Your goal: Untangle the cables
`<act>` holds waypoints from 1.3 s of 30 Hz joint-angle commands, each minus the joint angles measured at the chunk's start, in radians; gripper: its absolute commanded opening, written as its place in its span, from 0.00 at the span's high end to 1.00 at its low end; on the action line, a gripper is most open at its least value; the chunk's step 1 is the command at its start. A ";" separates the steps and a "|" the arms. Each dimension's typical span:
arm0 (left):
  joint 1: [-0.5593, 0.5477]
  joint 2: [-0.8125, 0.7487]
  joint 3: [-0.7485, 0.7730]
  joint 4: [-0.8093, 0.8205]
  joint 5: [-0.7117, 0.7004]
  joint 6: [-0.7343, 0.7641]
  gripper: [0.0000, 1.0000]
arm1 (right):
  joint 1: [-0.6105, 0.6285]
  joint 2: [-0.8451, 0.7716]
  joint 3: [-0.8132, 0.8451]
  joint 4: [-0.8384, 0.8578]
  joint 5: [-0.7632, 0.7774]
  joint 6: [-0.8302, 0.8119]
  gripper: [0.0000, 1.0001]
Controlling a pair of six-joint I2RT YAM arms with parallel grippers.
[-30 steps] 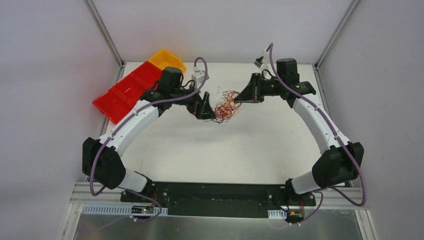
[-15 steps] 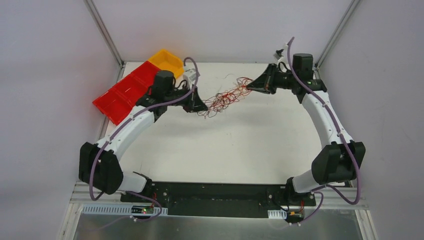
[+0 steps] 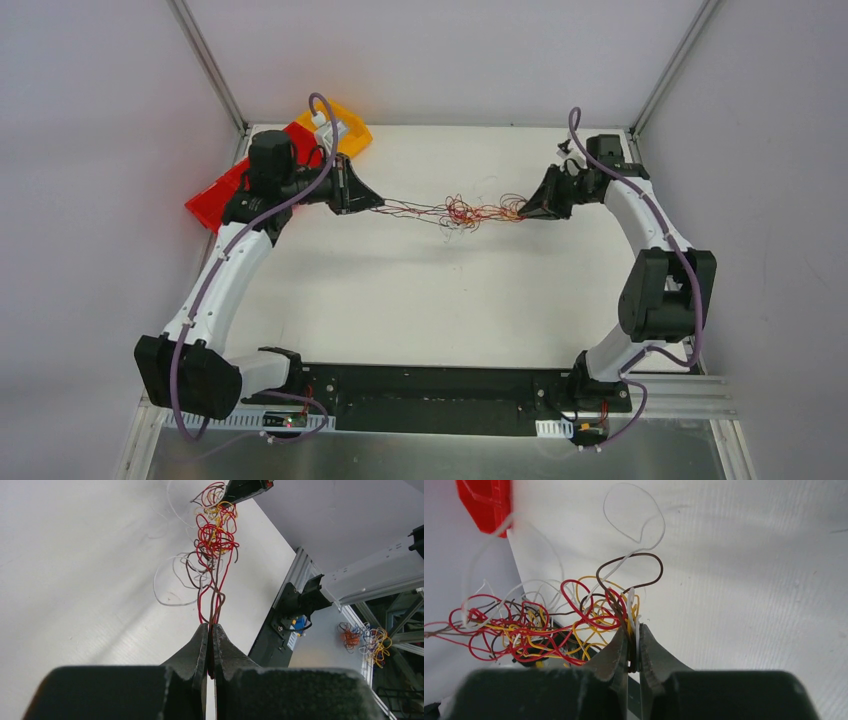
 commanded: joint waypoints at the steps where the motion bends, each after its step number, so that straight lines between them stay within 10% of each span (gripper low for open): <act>1: 0.050 0.000 0.037 -0.111 0.084 0.030 1.00 | -0.012 -0.032 -0.028 -0.035 -0.028 -0.082 0.96; 4: 0.050 0.019 -0.032 -0.198 0.070 0.149 1.00 | 0.046 -0.028 -0.039 -0.043 -0.065 -0.098 0.95; 7: 0.049 0.057 -0.111 -0.259 0.020 0.224 0.98 | 0.095 -0.008 -0.042 -0.127 -0.032 -0.163 0.65; 9: 0.047 0.088 -0.121 -0.262 0.006 0.208 0.40 | 0.096 -0.007 -0.056 -0.170 -0.002 -0.188 0.49; 11: 0.007 0.119 -0.125 -0.229 -0.040 0.178 0.04 | 0.097 -0.023 -0.075 -0.178 0.015 -0.192 0.37; 14: -0.106 0.198 -0.130 -0.141 -0.117 0.150 0.01 | 0.118 -0.033 -0.112 -0.085 -0.004 -0.137 0.23; 28: -0.271 0.714 -0.059 0.190 -0.123 -0.087 0.02 | 0.366 0.279 -0.068 0.267 0.053 0.099 0.26; 31: -0.286 0.731 -0.101 0.317 -0.107 -0.192 0.17 | 0.399 0.304 -0.096 0.335 0.069 0.139 0.35; 39: -0.292 0.606 -0.085 0.515 0.102 -0.445 1.00 | 0.410 0.243 -0.116 0.290 0.244 0.080 0.64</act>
